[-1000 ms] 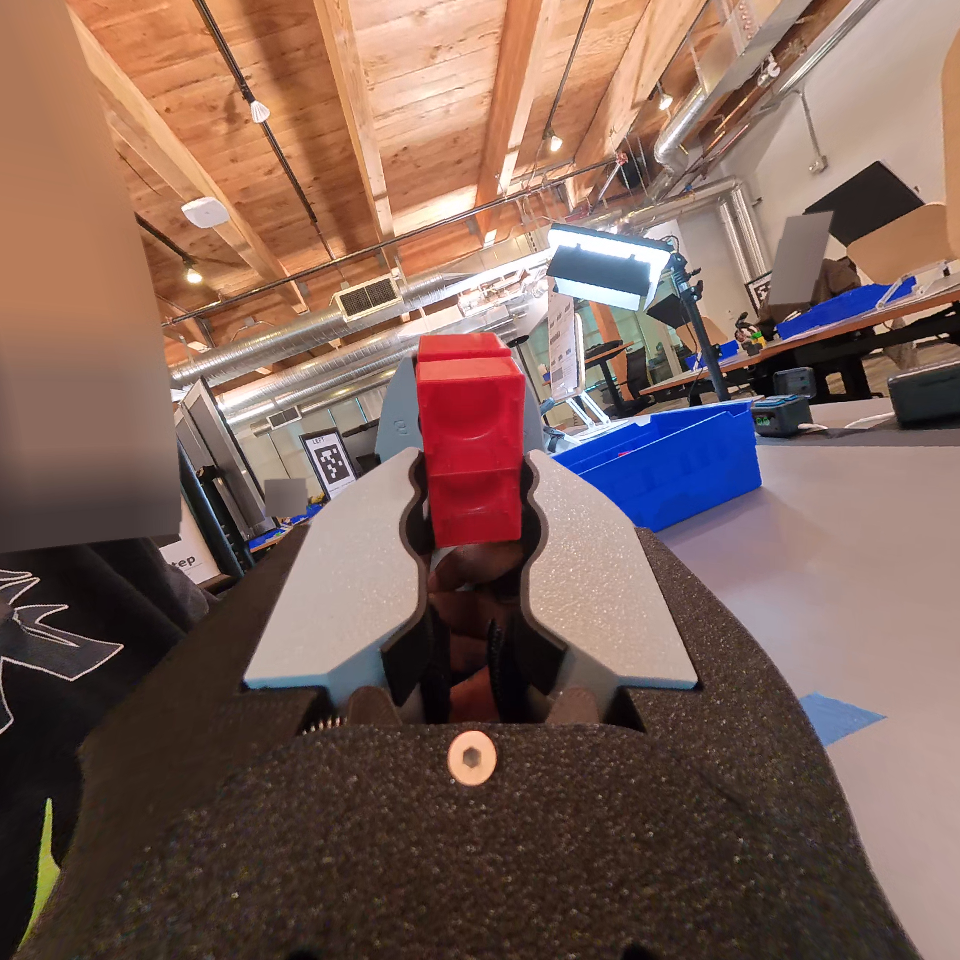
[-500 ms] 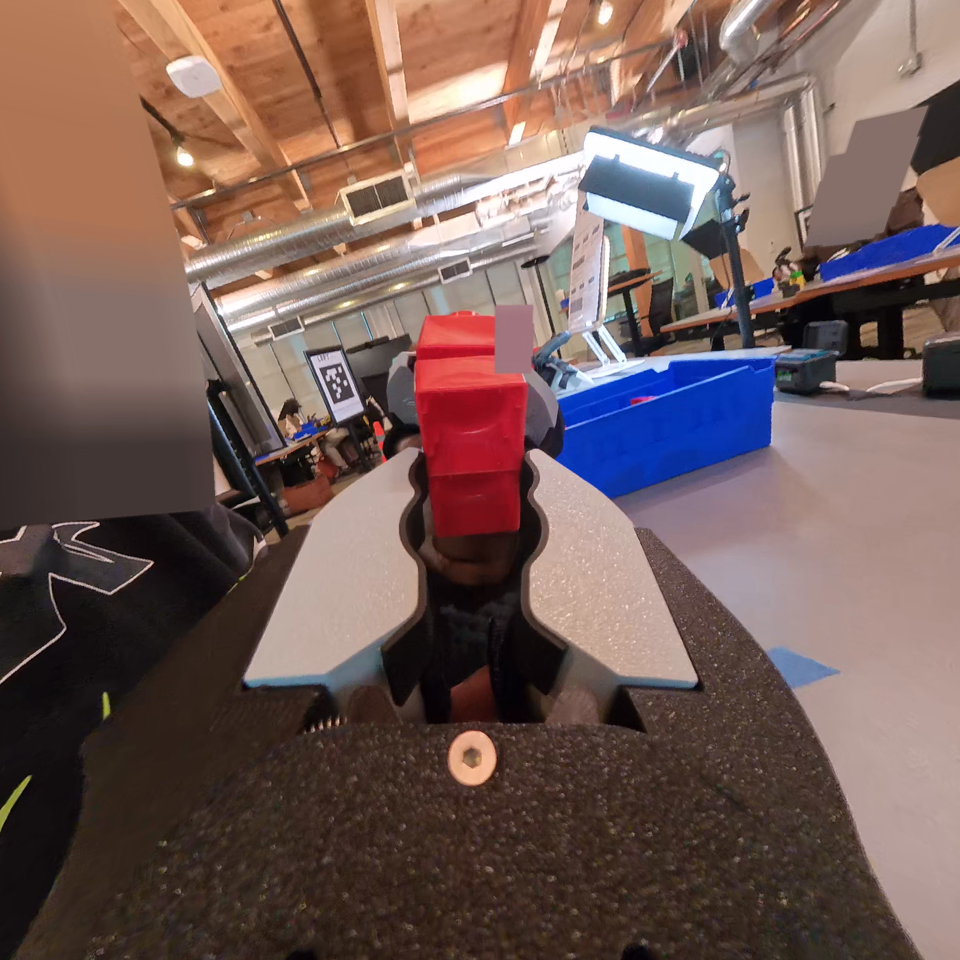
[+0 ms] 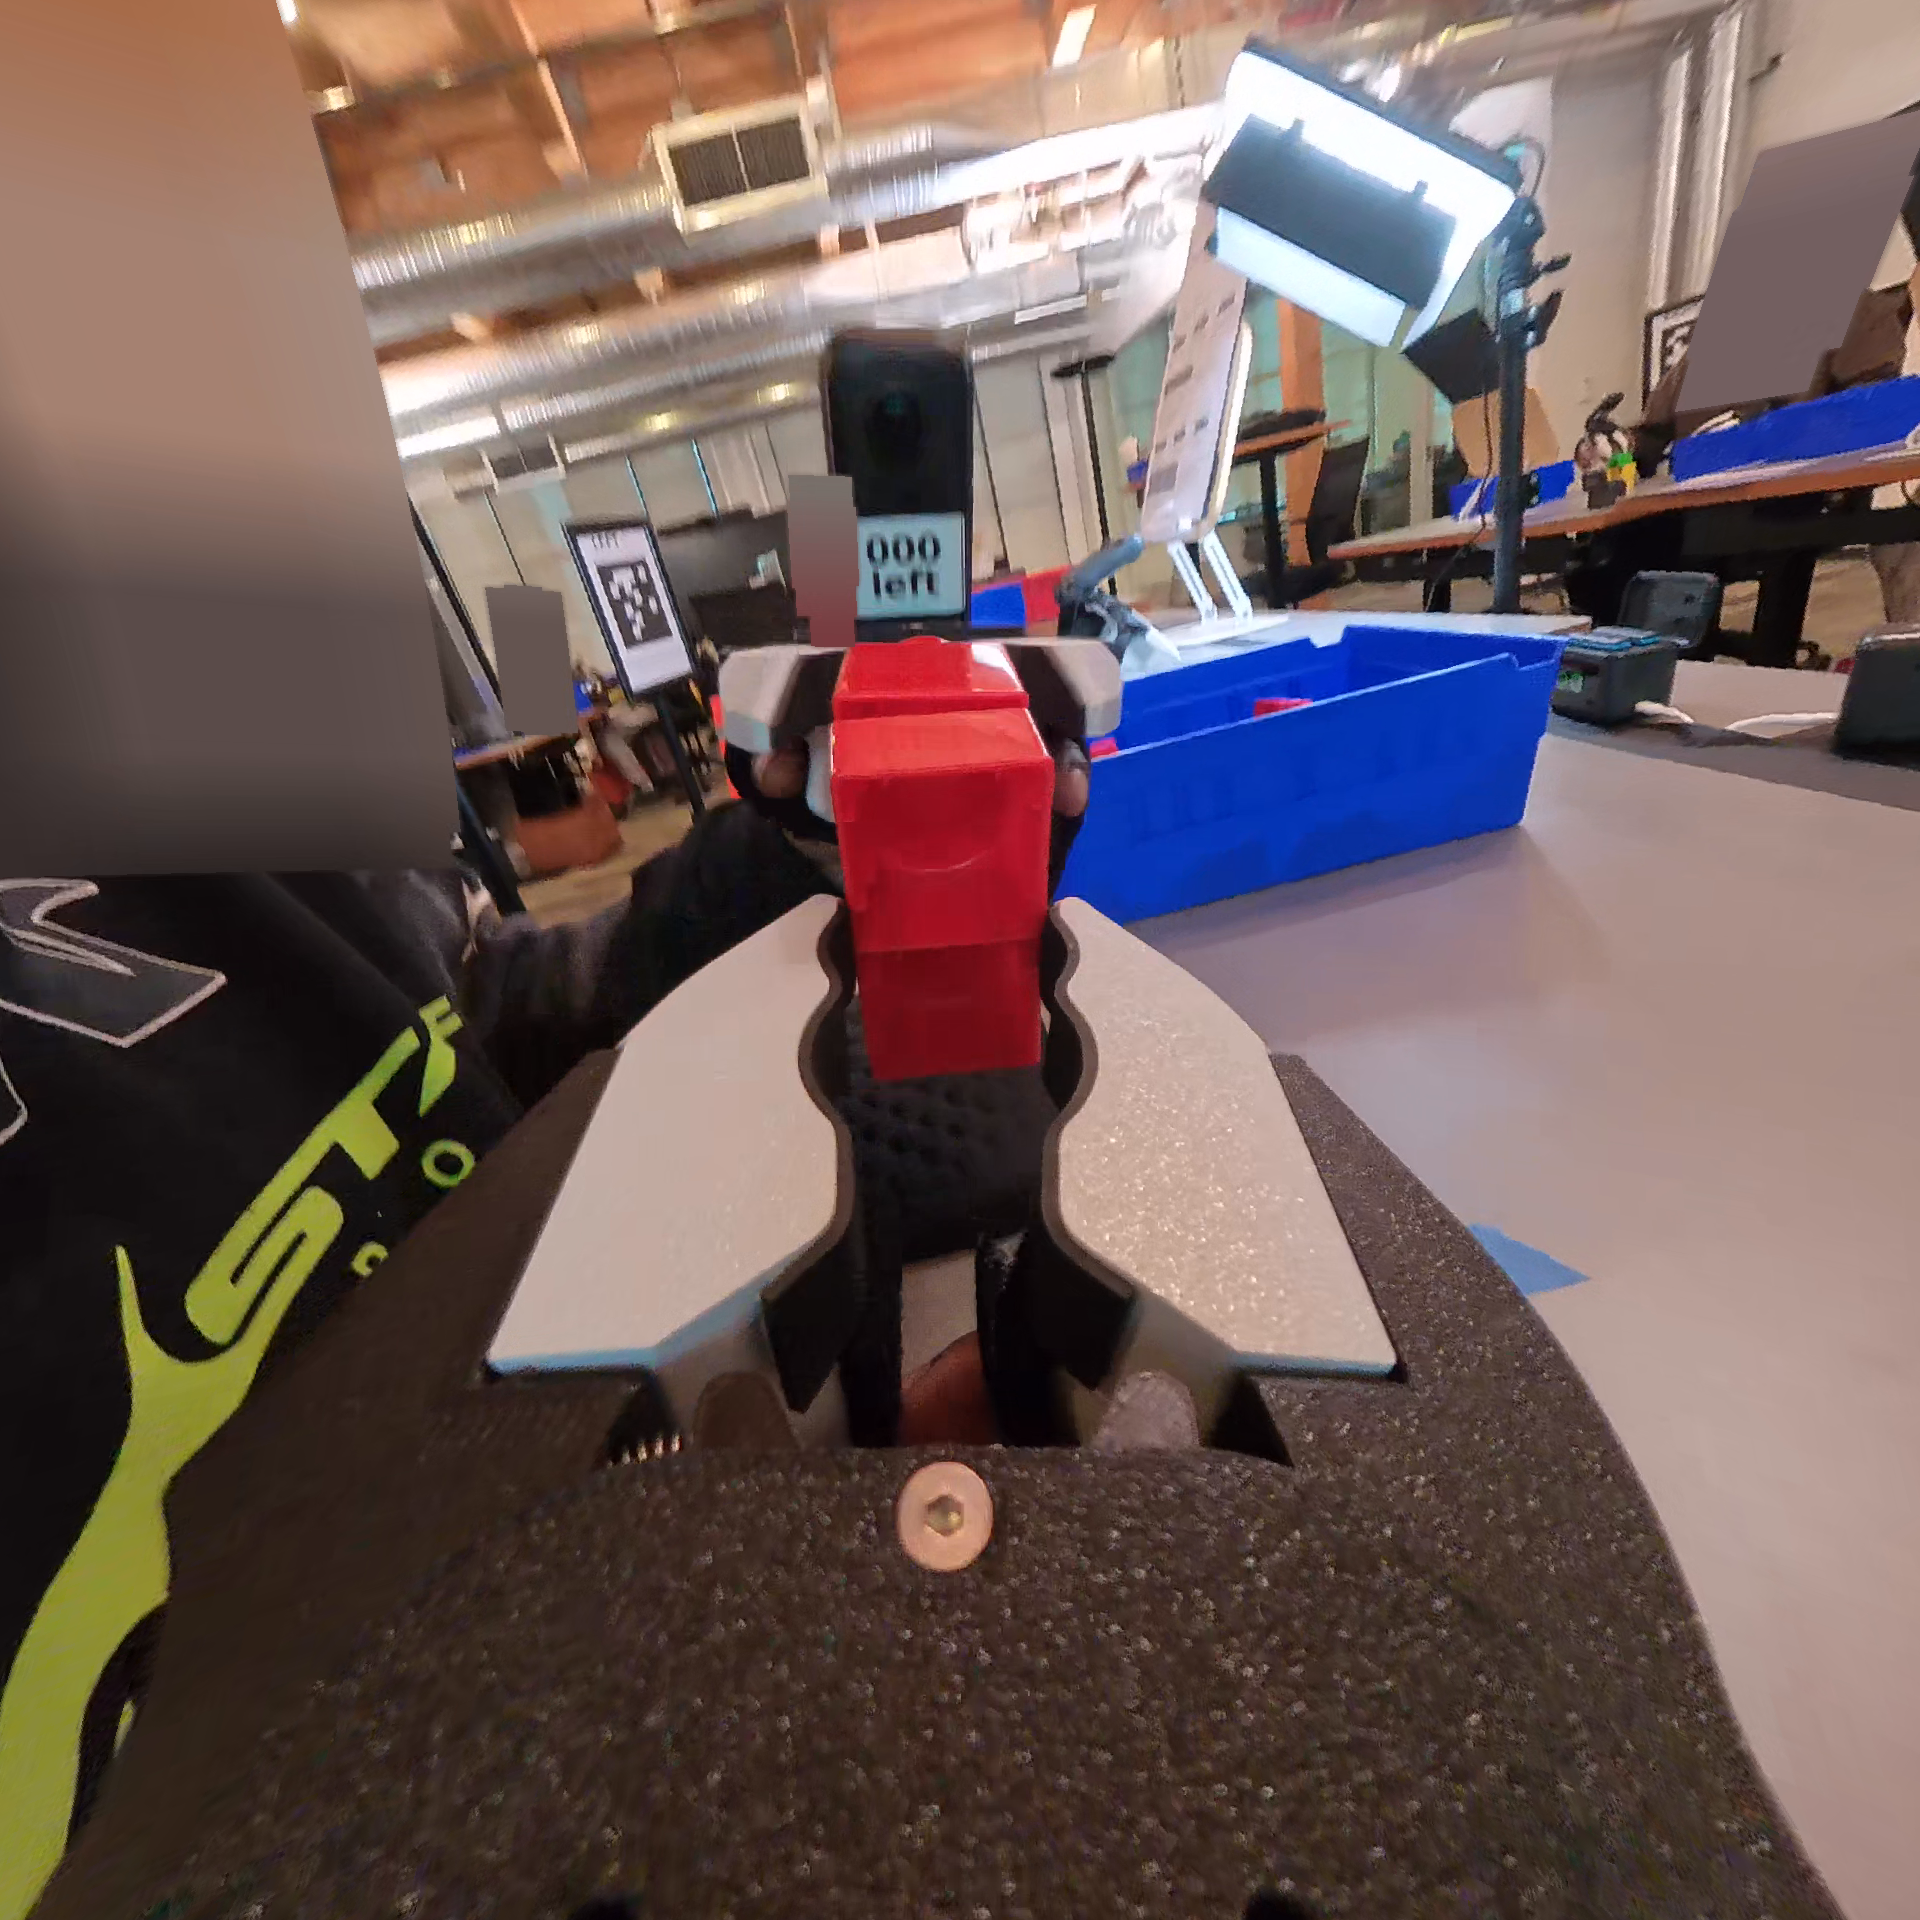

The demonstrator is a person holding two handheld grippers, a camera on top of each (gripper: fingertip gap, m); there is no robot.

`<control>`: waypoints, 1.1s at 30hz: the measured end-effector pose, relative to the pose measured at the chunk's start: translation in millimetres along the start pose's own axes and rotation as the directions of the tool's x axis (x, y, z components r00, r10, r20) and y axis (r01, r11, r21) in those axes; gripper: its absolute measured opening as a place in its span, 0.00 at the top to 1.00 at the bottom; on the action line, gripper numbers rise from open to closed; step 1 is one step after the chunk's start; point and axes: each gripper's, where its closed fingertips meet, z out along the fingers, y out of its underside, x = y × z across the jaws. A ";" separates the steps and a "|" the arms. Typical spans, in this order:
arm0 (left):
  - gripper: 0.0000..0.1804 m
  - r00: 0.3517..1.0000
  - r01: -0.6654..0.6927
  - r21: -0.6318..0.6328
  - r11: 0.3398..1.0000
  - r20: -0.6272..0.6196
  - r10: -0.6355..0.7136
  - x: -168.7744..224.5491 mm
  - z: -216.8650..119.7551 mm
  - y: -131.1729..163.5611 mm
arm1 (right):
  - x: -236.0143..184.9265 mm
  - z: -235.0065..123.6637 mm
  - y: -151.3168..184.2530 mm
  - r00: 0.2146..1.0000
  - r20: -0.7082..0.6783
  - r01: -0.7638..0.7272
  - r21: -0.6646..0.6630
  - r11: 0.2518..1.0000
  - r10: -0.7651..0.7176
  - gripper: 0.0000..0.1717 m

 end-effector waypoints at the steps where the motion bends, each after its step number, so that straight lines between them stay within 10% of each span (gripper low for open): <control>1: 0.75 1.000 -0.030 -0.055 0.998 -0.008 0.030 2.7 1.7 5.6 | -1.1 0.6 1.3 1.000 0.003 0.013 -0.020 1.000 -0.013 0.80; 9: 0.80 0.990 -0.121 -0.292 0.949 0.032 0.136 4.5 -2.4 24.0 | -5.2 4.0 19.0 0.997 0.000 0.072 -0.192 0.979 -0.073 0.80; 28: 0.80 0.996 -0.075 -0.293 0.953 0.026 0.086 -0.3 0.5 37.5 | -0.7 1.4 31.8 0.999 -0.009 0.047 -0.259 0.965 -0.052 0.80; 33: 0.73 0.994 -0.071 -0.127 0.989 0.068 0.080 -4.6 4.4 3.9 | 0.4 6.0 3.3 1.000 0.017 -0.022 -0.025 0.999 0.022 0.80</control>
